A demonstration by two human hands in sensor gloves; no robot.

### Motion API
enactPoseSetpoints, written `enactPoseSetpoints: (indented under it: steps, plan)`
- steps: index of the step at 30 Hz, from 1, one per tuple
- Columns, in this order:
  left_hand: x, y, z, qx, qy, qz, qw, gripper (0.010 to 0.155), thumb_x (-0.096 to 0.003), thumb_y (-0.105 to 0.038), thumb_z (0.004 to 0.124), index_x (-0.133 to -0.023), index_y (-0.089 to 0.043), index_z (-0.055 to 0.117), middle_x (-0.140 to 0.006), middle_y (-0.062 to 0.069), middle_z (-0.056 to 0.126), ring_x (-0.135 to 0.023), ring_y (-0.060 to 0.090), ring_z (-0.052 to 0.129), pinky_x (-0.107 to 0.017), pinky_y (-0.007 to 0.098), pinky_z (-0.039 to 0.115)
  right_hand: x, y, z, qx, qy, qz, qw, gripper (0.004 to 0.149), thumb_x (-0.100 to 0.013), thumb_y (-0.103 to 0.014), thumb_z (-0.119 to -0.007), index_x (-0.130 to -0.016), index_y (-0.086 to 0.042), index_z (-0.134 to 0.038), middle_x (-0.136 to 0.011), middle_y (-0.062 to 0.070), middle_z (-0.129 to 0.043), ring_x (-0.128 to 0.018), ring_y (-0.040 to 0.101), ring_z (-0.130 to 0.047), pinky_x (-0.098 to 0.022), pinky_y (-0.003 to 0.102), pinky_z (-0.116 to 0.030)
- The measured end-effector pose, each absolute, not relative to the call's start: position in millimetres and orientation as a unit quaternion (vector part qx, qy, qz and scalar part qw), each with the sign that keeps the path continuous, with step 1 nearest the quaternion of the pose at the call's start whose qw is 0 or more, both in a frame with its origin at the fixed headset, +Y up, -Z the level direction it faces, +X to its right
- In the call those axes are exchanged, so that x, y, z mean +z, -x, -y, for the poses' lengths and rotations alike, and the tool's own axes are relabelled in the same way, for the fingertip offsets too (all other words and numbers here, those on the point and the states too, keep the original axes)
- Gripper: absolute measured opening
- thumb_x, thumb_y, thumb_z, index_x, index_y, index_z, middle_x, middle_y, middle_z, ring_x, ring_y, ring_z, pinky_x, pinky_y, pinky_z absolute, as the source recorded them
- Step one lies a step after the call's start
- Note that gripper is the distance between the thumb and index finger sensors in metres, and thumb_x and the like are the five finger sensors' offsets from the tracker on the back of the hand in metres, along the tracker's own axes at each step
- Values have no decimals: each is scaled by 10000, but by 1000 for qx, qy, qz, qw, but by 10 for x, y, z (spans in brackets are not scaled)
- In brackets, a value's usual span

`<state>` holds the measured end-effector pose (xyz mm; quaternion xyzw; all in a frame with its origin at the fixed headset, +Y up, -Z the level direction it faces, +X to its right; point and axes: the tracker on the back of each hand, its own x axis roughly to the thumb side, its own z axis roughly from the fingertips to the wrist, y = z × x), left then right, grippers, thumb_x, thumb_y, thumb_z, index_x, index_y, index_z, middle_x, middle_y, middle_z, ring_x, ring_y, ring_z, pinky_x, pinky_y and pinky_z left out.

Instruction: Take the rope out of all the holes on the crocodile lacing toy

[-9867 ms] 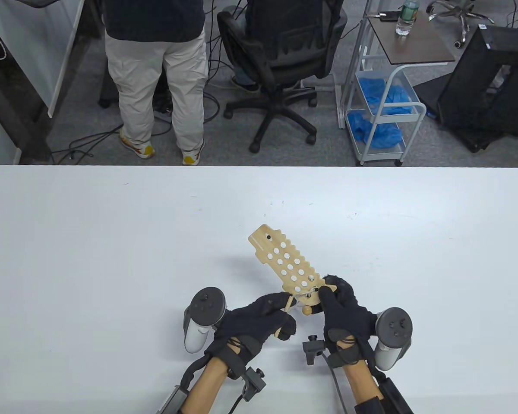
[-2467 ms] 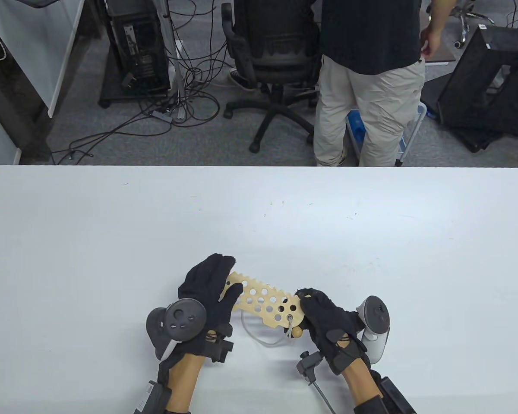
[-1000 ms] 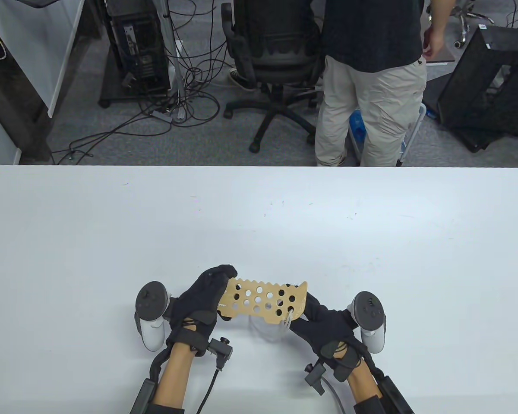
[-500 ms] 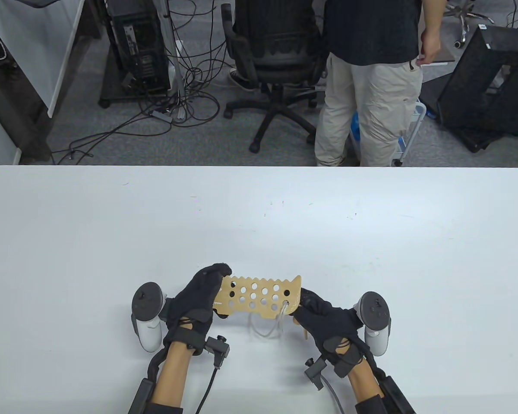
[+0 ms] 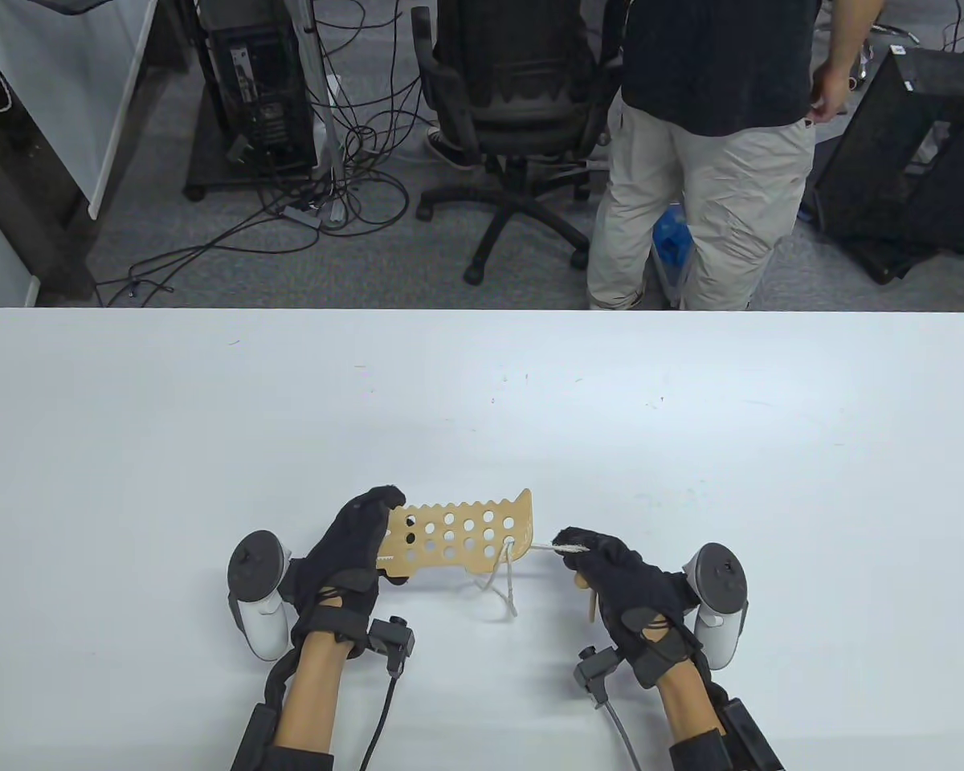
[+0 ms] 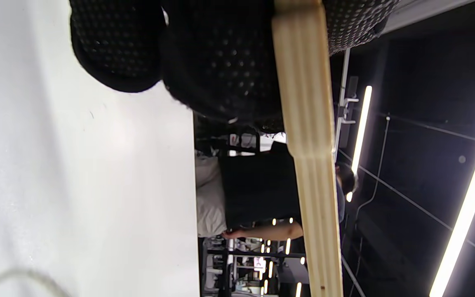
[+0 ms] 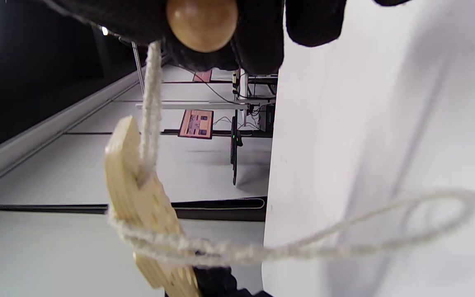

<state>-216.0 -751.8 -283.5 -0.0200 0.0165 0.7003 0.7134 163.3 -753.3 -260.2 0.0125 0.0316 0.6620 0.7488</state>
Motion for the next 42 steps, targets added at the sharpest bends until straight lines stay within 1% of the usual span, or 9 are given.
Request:
enactPoseSetpoints:
  steps: [9,16,21,31,42]
  plan:
    - [-2836,2247,7581,704,15,-43,709,481,-553,-486,673,-984,-288,751,-679,-24,1011,-308,83,1001,-443,392,891,-2611,-1854,7627,567,56,-4,822,383,-461,-284,-747,-773,-62,-742,-921,245,-710,-871,544,-622,-596,759,-473]
    - [-2836,2321,7633,704,10,-65,707,483,-553,-483,672,-986,-283,749,-685,-20,1009,-317,89,1003,-449,398,887,-2613,-2014,7680,501,81,21,861,381,-478,-305,-731,-788,-84,-725,-925,218,-713,-868,513,-652,-605,738,-500]
    - [-2829,2358,7657,703,6,-79,707,484,-552,-482,672,-985,-281,750,-686,-17,1009,-322,92,1004,-452,401,886,-2614,-2109,7701,462,90,42,881,381,-481,-313,-727,-793,-94,-720,-923,204,-717,-860,497,-672,-607,725,-516]
    - [-2821,2427,7712,698,3,-104,709,489,-550,-478,674,-988,-273,749,-693,-6,1007,-333,103,1005,-459,411,879,-2615,-2229,7716,427,96,56,897,384,-488,-327,-721,-805,-111,-710,-926,189,-720,-856,476,-692,-613,709,-533]
    - [-2818,2438,7707,694,-1,-107,712,493,-551,-479,672,-994,-273,742,-701,-3,1005,-346,106,1006,-466,415,876,-2615,-2303,7735,419,105,70,899,384,-492,-332,-718,-809,-115,-707,-925,184,-723,-852,468,-701,-616,700,-541]
